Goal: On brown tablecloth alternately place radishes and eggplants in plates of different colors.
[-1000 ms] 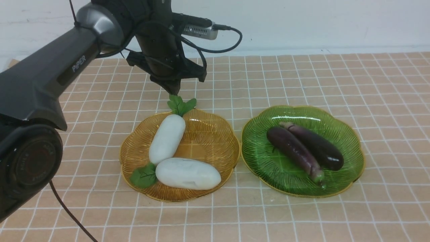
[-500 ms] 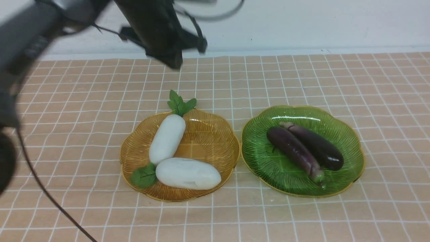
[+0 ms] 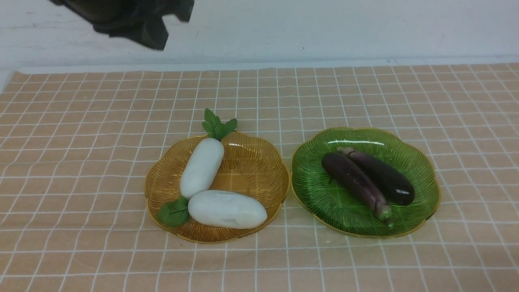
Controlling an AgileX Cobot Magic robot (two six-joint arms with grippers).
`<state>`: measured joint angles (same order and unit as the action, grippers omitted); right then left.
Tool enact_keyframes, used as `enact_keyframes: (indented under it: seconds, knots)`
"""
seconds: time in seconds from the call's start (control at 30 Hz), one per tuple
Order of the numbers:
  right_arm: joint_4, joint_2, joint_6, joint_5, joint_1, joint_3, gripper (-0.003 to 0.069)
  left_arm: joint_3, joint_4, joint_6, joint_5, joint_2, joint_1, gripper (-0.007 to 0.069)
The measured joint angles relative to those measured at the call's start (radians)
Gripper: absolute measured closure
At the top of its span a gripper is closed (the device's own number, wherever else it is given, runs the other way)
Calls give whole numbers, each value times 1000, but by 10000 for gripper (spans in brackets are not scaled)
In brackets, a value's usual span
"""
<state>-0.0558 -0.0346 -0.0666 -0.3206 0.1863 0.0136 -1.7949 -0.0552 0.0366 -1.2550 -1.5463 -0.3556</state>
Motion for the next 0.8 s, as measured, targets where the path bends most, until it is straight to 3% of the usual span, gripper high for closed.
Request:
enact_keyframes:
  seconds: [0.3,0.6,0.8]
  knots:
    - [0,44,0,-53,-142,15,674,274,104,-13,-1,212,0,628]
    - [0,44,0,-54,-160,15,674,633,158,17,2,535,0,628]
    - [0,44,0,-54,-160,15,674,995,136,61,251,866,0,628]
